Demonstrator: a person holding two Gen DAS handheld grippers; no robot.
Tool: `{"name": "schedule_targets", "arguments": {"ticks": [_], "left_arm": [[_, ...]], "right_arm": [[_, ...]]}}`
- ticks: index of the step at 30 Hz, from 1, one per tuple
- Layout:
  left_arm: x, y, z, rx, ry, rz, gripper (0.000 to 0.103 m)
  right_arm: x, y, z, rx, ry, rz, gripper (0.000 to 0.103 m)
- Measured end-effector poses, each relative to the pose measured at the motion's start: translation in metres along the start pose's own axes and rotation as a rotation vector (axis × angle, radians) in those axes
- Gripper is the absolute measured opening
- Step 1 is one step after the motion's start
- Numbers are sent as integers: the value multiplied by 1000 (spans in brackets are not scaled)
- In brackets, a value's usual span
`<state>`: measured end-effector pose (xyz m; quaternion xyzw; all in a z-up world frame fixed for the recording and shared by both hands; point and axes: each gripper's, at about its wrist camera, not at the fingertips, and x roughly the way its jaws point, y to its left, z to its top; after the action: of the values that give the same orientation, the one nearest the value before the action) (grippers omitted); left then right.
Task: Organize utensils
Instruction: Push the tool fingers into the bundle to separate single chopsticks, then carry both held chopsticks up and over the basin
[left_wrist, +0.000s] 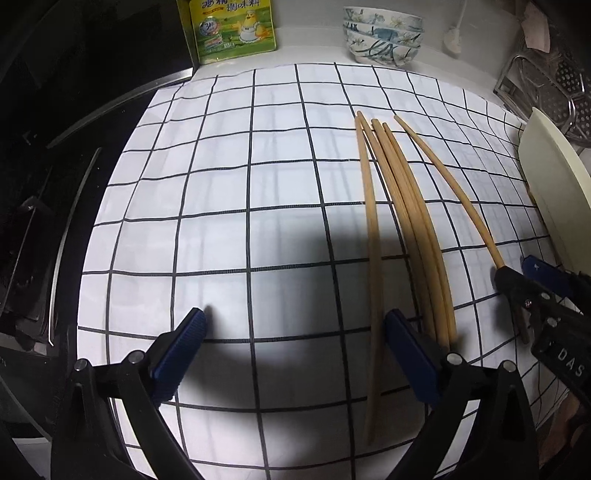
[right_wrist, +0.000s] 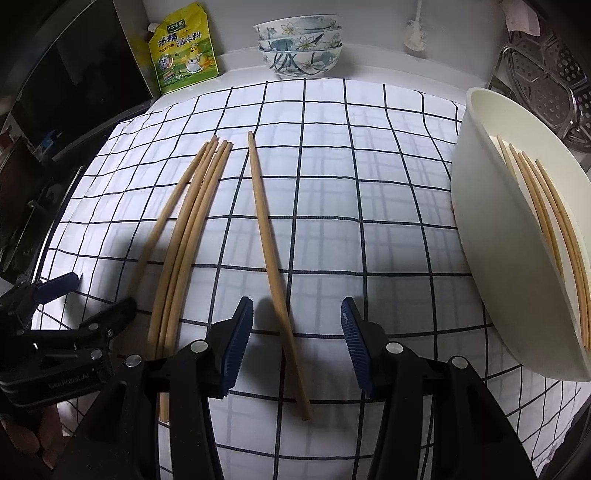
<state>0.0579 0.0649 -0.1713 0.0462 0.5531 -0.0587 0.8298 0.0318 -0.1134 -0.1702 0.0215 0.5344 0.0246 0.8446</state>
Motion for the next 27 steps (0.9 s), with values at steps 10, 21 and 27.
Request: {"name": "schedule_targets", "arguments": {"ticks": [10, 21, 27], "left_arm": [[8, -8, 20, -9, -8, -8, 94], [1, -29, 27, 41, -34, -32, 36], [-1, -28, 29, 40, -1, -70, 7]], "right_arm": [[9, 8, 7, -63, -17, -55, 48], [14, 16, 17, -129, -16, -12, 16], [12, 14, 17, -96, -7, 30, 6]]}}
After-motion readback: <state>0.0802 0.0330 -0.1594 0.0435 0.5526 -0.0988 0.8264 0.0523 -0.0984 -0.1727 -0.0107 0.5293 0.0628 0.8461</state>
